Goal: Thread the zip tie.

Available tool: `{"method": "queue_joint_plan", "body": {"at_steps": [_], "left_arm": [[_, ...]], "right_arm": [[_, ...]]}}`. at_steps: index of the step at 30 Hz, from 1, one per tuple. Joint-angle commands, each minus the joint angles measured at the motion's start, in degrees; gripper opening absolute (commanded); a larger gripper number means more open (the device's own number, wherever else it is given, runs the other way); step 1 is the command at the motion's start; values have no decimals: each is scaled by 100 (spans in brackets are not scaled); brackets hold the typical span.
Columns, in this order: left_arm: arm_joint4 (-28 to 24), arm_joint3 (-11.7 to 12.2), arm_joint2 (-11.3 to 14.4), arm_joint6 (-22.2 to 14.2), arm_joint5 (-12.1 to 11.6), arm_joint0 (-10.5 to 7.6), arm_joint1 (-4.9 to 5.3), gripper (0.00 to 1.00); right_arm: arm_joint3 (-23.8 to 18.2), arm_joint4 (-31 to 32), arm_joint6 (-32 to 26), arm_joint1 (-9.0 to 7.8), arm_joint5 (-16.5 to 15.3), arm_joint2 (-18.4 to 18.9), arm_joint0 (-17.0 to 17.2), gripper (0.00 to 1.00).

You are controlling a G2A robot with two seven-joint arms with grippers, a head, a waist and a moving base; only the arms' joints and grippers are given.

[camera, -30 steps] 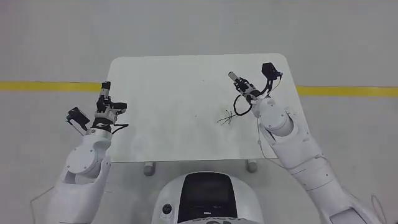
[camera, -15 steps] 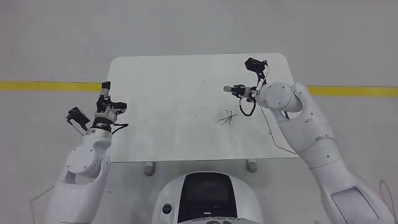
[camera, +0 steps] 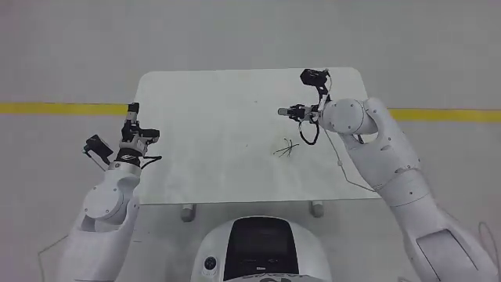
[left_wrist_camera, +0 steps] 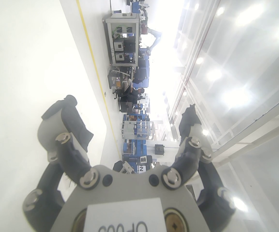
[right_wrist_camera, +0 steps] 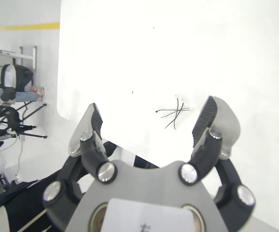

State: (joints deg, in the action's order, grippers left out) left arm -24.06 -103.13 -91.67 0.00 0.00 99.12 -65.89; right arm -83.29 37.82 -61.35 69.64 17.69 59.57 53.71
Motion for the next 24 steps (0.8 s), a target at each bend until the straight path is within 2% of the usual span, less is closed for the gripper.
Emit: {"method": "queue_joint_plan", "body": {"at_steps": [1, 5, 7, 12, 22, 24], "left_arm": [[0, 0, 0, 0, 0, 0, 0, 100], [0, 0, 0, 0, 0, 0, 0, 100], [0, 0, 0, 0, 0, 0, 0, 100], [0, 0, 0, 0, 0, 0, 0, 100], [0, 0, 0, 0, 0, 0, 0, 100], [0, 0, 0, 0, 0, 0, 0, 100]], "right_arm": [[96, 64, -432, 31, 56, -191, -203, 100], [470, 138, -968, 156, 180, -651, -675, 100], [862, 132, -1168, 255, 180, -896, -874, 100], [1626, 20, -1166, 516, 180, -1182, -1217, 100], [1626, 20, -1166, 516, 180, -1182, -1217, 100], [1608, -18, -1093, 556, 180, -1276, -1182, 100]]}}
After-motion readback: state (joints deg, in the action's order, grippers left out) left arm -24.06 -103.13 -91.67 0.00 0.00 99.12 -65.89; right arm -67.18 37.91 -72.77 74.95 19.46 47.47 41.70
